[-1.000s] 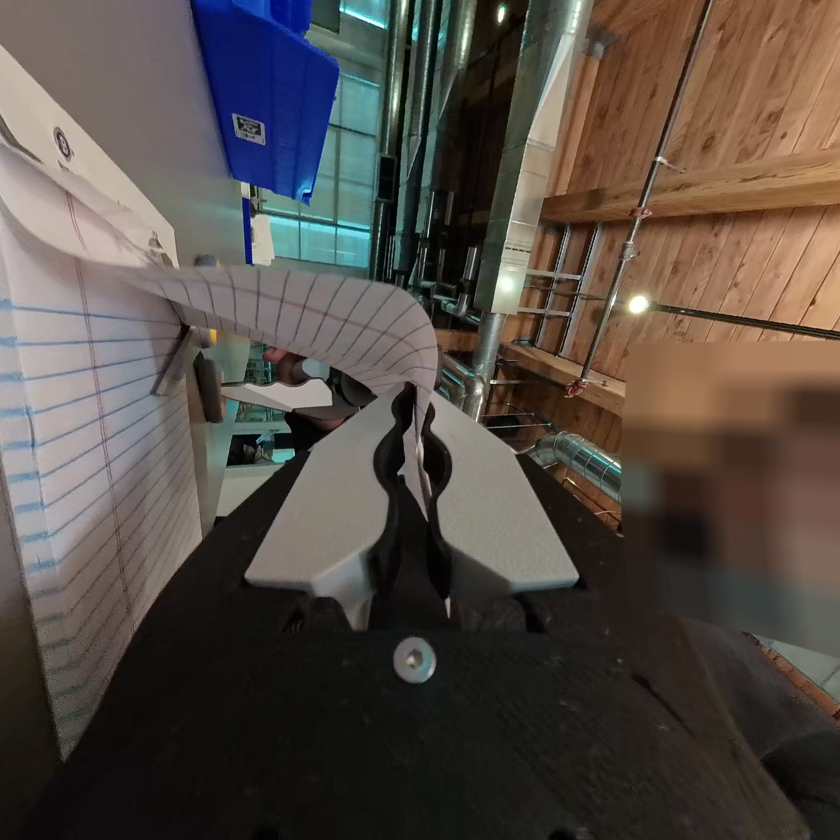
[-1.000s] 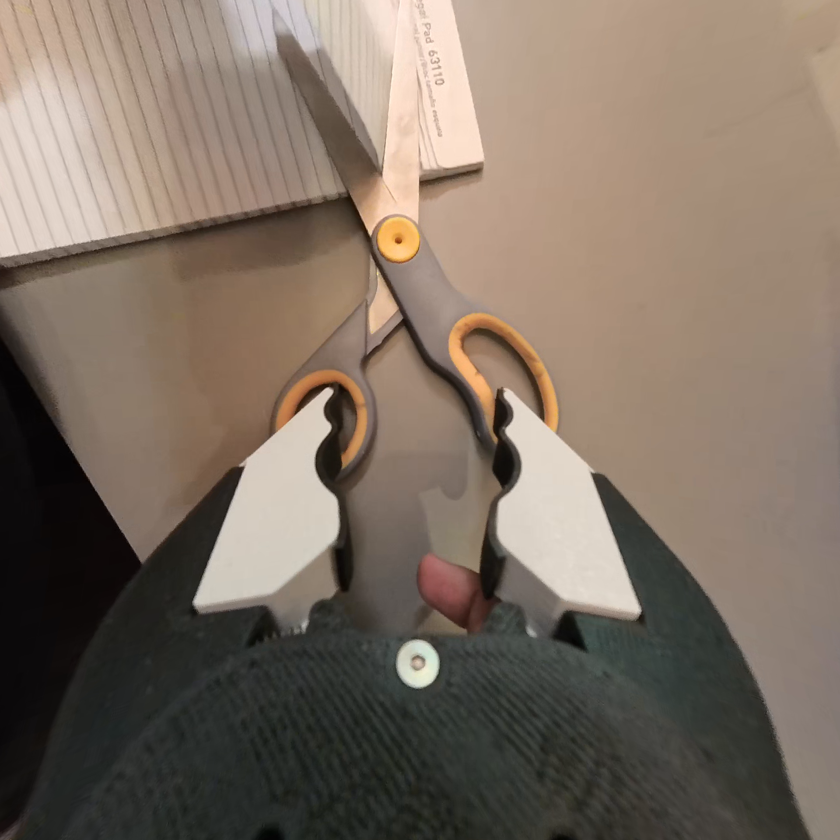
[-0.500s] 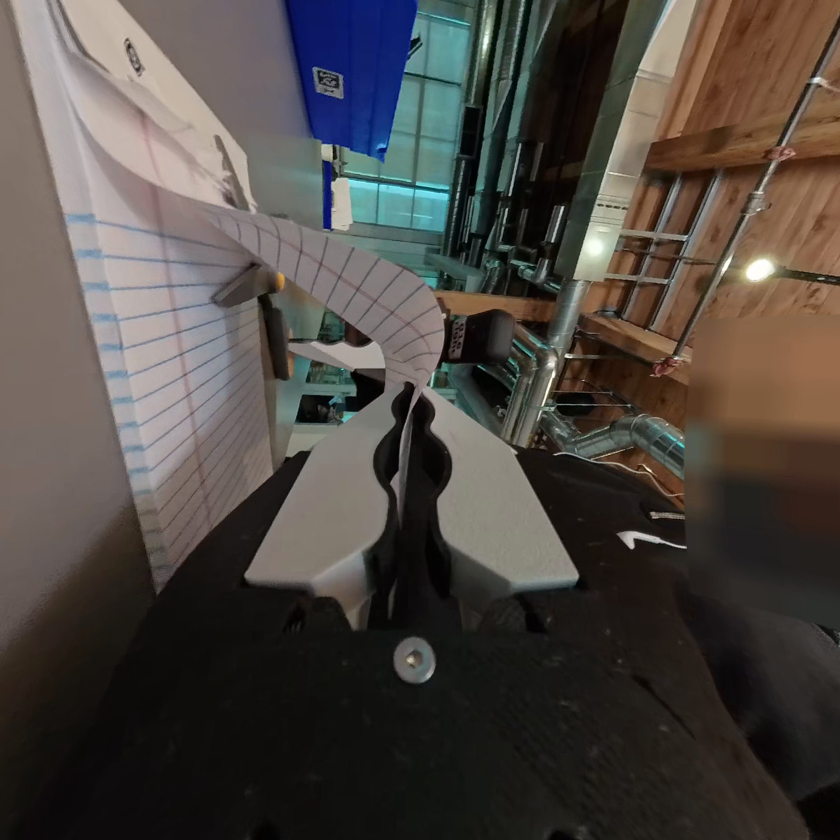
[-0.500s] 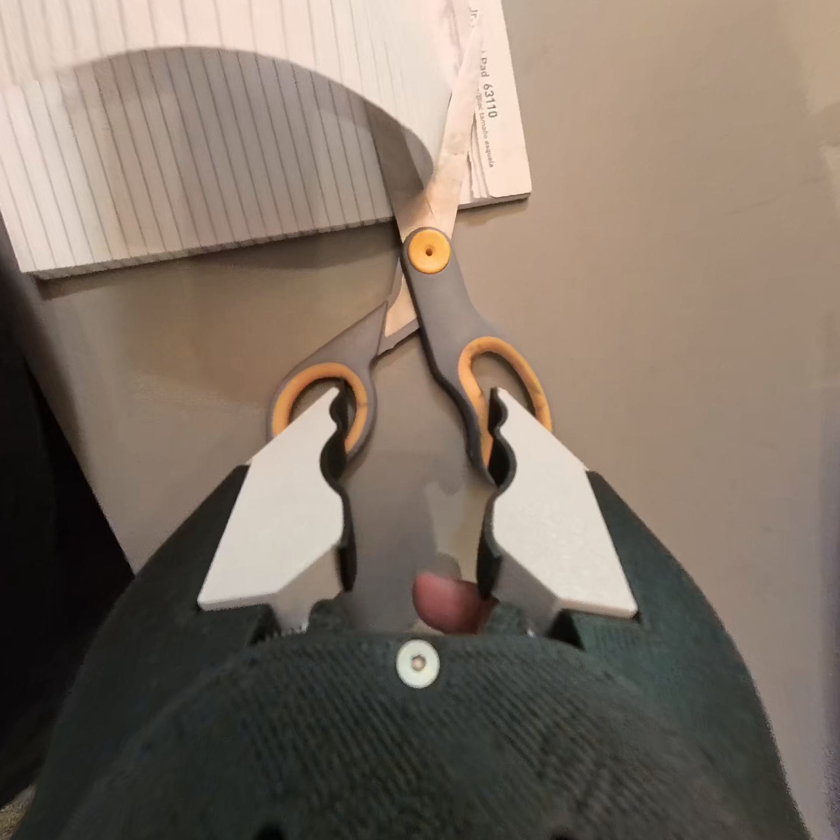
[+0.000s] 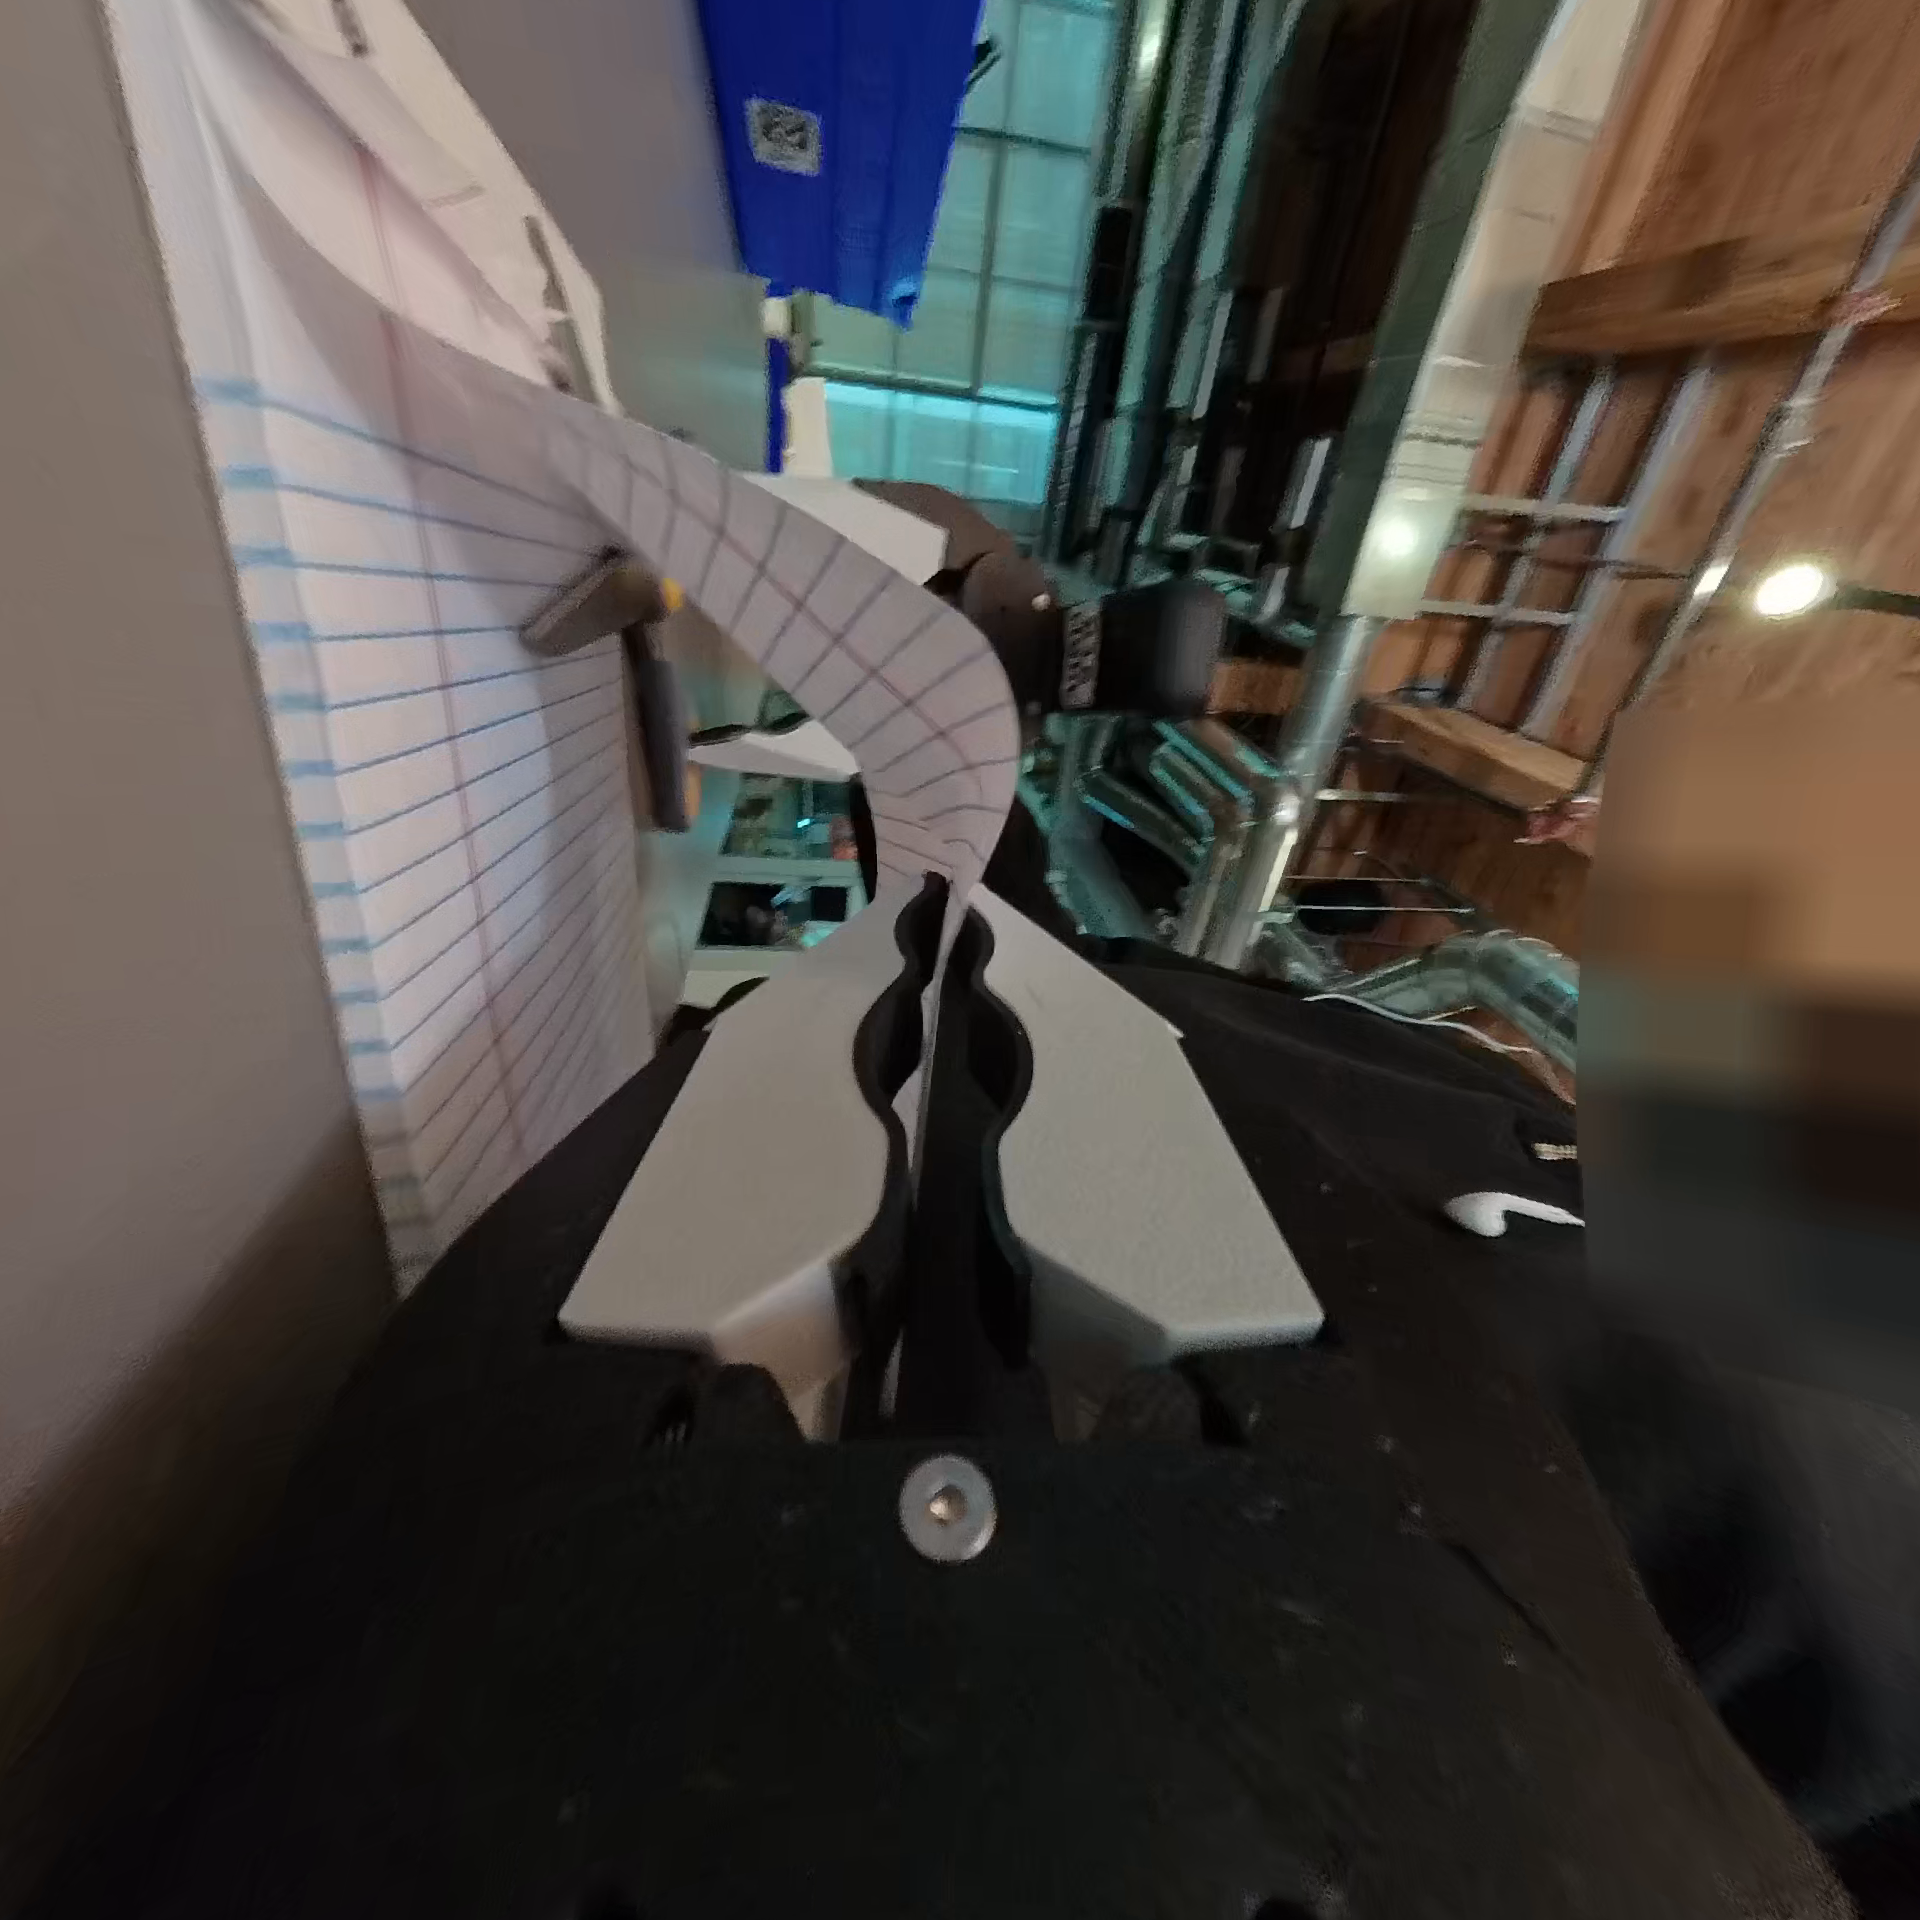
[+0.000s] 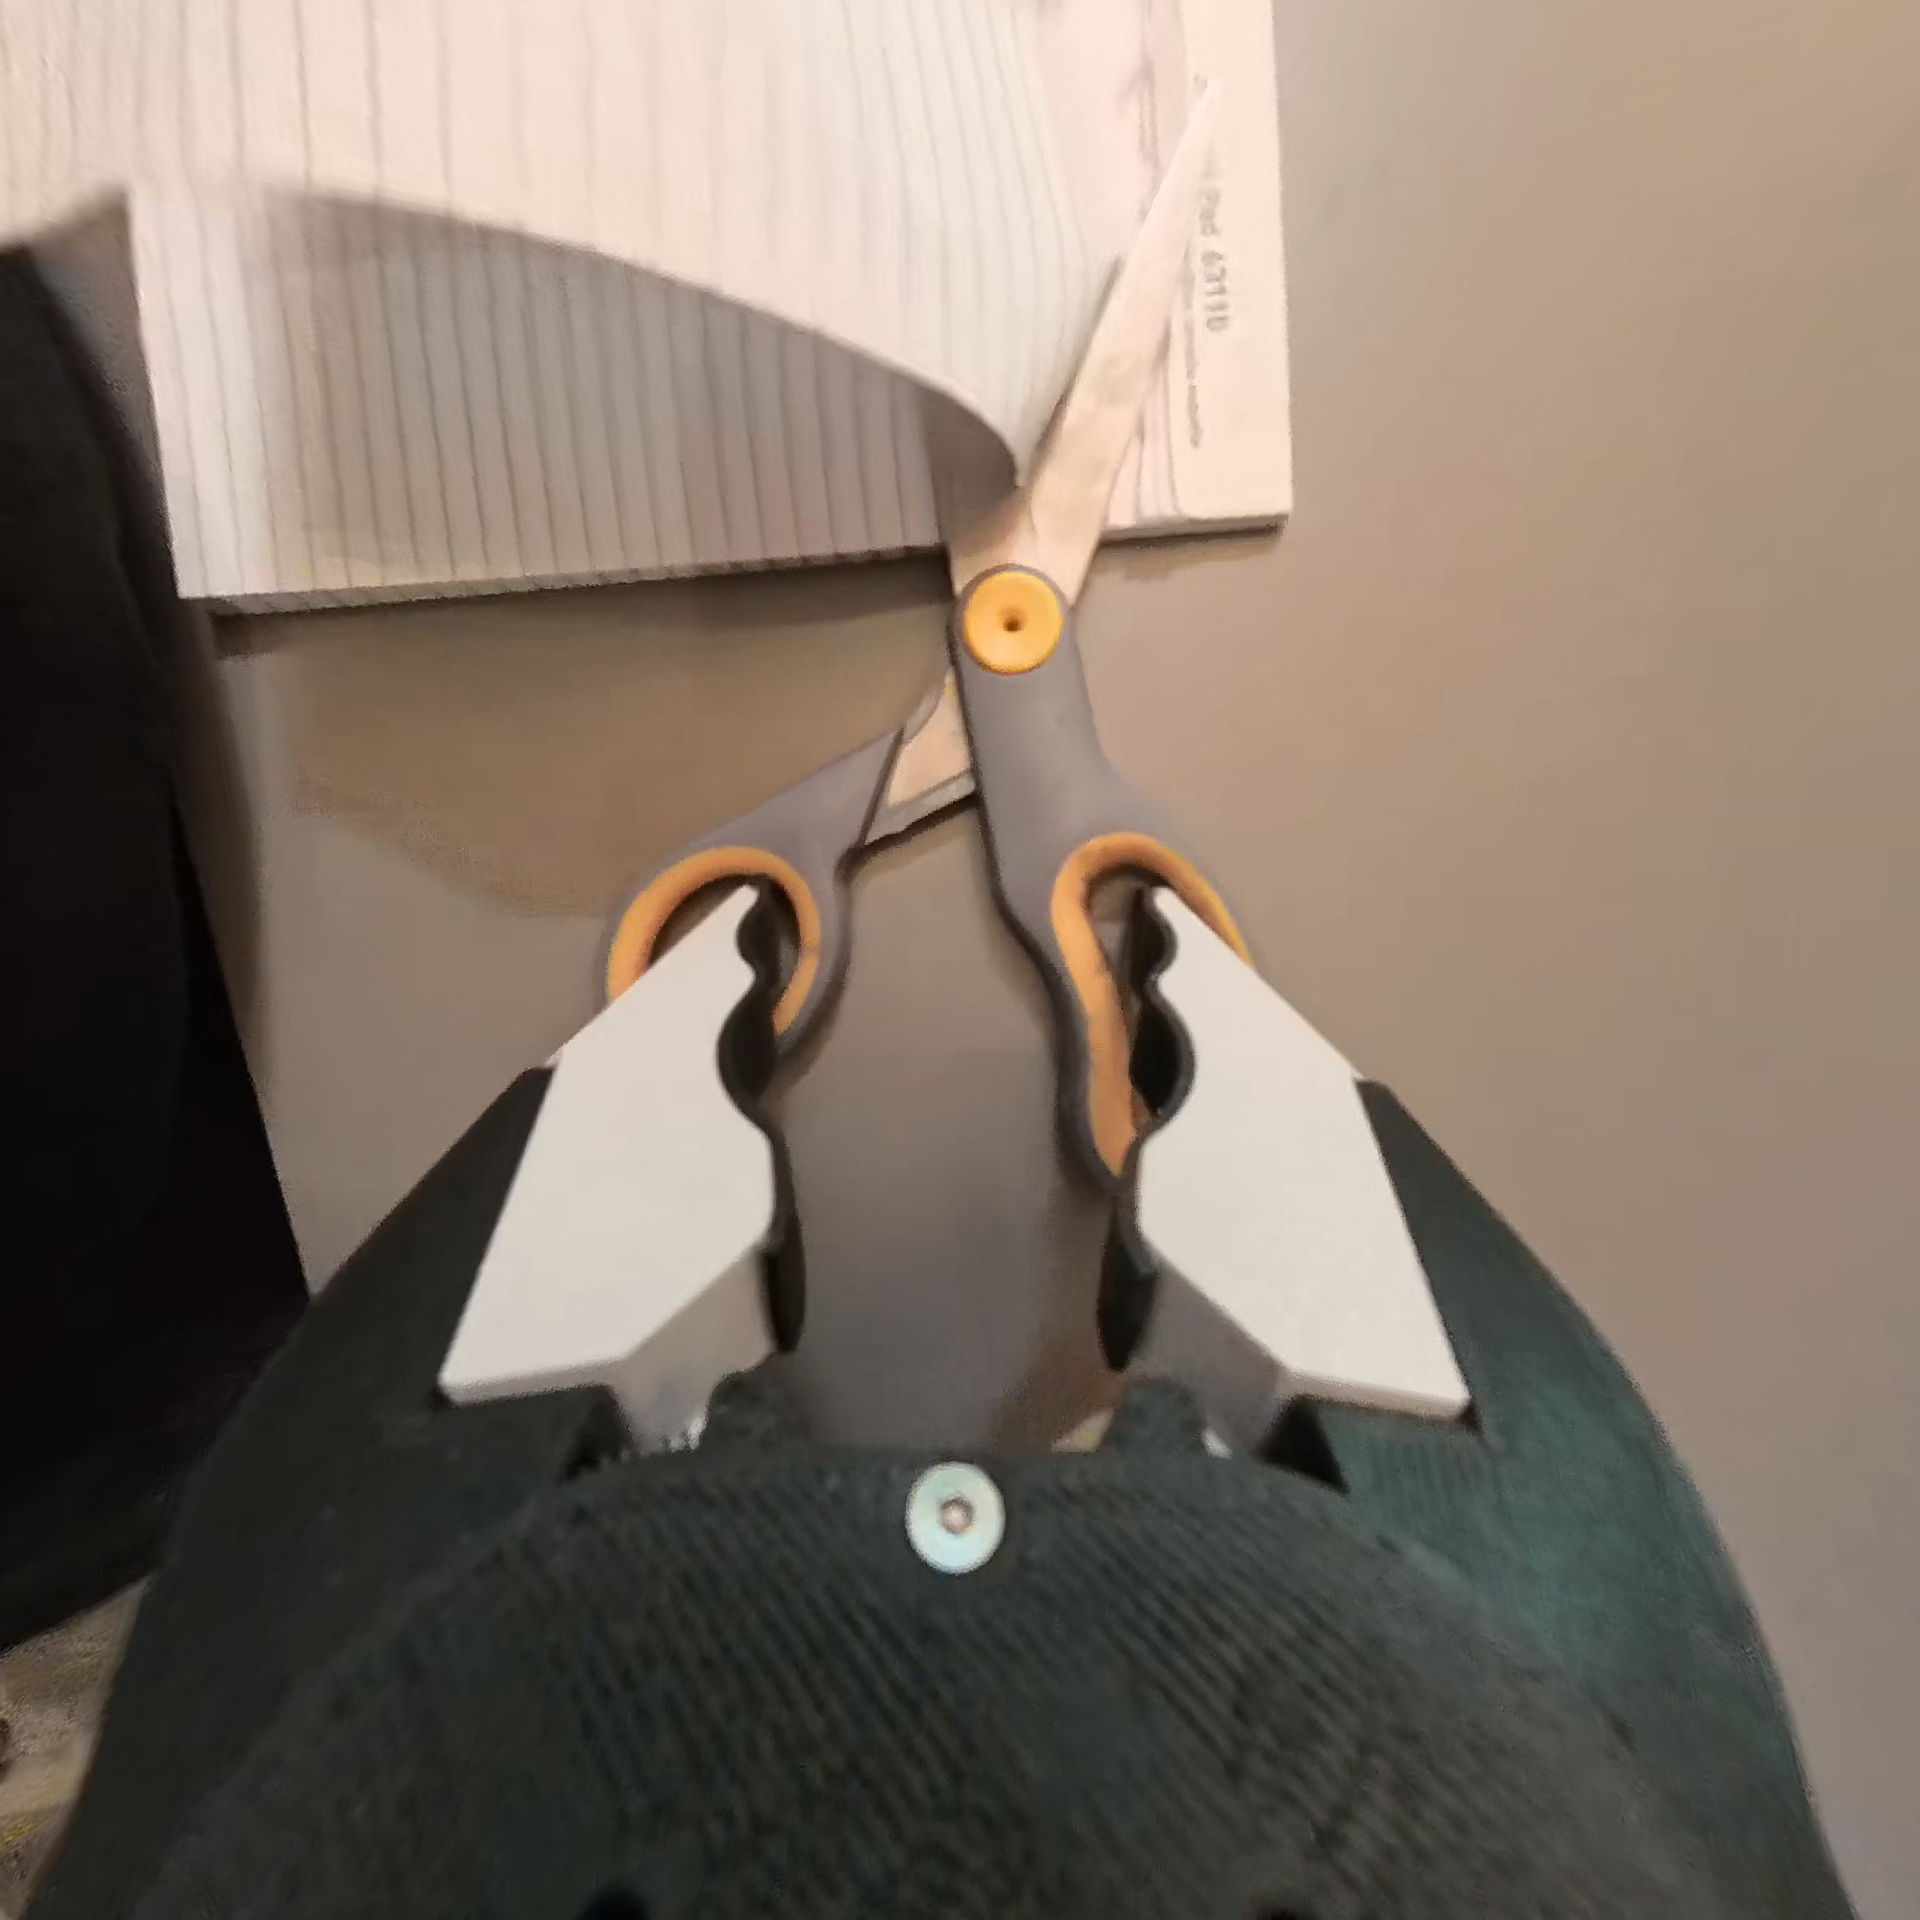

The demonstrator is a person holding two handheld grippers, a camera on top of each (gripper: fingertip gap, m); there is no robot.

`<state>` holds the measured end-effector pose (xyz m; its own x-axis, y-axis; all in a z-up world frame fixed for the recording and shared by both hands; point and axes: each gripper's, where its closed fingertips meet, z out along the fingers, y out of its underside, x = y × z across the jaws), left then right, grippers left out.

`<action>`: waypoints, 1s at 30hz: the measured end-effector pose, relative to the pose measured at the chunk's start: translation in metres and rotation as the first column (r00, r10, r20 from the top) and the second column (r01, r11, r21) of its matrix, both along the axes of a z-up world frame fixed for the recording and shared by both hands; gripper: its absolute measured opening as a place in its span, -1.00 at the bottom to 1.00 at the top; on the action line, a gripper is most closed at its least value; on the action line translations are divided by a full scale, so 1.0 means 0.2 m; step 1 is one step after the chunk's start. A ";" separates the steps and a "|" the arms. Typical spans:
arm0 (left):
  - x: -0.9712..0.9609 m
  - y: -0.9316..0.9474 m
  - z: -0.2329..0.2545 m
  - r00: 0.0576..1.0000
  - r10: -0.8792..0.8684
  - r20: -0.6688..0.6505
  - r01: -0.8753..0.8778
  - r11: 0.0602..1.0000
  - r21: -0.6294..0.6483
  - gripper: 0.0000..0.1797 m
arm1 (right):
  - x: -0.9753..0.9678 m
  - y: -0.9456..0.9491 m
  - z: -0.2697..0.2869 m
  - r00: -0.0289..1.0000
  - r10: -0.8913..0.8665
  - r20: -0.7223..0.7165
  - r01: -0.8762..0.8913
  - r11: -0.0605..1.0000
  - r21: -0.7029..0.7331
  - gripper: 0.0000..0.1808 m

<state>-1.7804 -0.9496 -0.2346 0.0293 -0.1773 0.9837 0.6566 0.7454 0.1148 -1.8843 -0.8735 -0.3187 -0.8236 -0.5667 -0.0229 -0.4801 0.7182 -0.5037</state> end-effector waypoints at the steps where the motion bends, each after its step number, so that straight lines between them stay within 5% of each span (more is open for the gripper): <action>1: -0.01 -0.02 0.03 0.999 0.023 -0.027 -0.022 0.999 0.038 -1.00 | 0.01 0.00 0.00 1.000 0.026 -0.008 -0.026 1.000 -0.005 -0.31; 14: -0.01 -0.27 0.17 0.935 0.327 -0.138 -0.262 0.898 0.353 -0.99 | 0.04 -0.03 0.00 1.000 0.016 0.011 -0.016 0.999 -0.051 -0.50; 18: 0.00 -0.23 0.11 0.948 0.296 -0.119 -0.278 0.949 0.145 -0.97 | 0.04 -0.03 0.01 1.000 0.007 0.018 -0.006 0.998 -0.060 -0.50; 24: 0.05 -0.27 0.29 0.898 0.329 -0.294 -0.388 0.905 -0.173 -0.59 | 0.05 -0.03 0.01 0.999 -0.016 0.047 0.020 0.996 -0.089 -0.49; 28: 0.04 -0.27 0.29 0.918 0.268 -0.294 -0.394 0.706 -0.589 -0.36 | 0.05 -0.04 0.01 0.998 -0.033 0.055 0.038 0.994 -0.102 -0.49; 30: 0.04 -0.28 0.22 0.946 0.208 -0.250 -0.320 0.465 -0.826 -0.20 | 0.05 -0.04 0.01 0.998 -0.038 0.058 0.044 0.993 -0.108 -0.49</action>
